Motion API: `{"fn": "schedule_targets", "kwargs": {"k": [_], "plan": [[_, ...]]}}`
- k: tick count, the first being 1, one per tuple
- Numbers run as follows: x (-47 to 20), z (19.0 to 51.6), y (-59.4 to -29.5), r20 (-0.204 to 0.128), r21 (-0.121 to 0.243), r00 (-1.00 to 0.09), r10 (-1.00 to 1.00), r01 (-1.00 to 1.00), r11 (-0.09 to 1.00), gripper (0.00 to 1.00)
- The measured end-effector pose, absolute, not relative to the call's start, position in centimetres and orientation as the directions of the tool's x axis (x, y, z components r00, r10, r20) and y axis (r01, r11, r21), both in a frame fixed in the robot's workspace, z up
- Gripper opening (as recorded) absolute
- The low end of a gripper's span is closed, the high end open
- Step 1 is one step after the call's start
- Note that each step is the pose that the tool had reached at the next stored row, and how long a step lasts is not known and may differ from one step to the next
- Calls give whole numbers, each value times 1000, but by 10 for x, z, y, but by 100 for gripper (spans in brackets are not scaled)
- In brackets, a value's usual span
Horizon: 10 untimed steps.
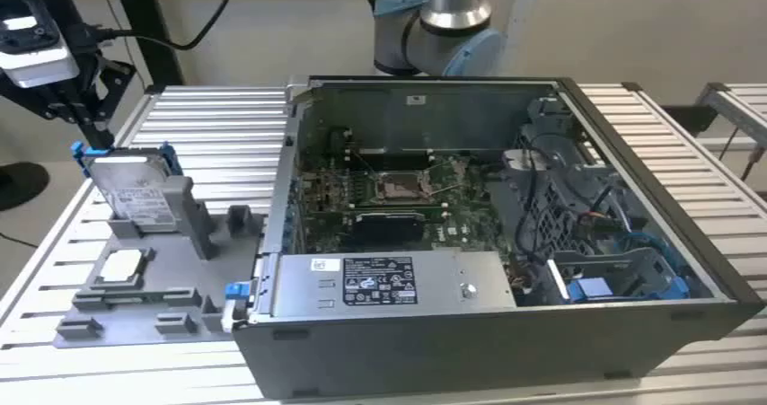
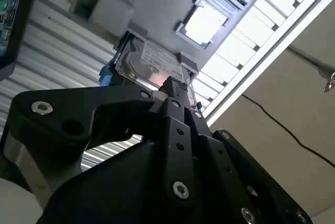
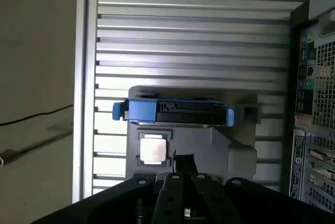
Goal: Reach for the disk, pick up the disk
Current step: 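Reach for the disk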
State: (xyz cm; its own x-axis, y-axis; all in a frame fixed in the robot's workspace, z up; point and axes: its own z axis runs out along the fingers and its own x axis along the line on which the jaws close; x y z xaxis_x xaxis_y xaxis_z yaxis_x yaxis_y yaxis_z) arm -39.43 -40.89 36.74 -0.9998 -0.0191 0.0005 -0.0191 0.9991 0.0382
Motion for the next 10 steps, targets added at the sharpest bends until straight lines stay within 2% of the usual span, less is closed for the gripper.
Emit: {"fn": "schedule_targets", "kwargs": {"k": [10], "plan": [[-394, 367, -409, 0, 38, -1000, -19, -19, 999, 0]]}}
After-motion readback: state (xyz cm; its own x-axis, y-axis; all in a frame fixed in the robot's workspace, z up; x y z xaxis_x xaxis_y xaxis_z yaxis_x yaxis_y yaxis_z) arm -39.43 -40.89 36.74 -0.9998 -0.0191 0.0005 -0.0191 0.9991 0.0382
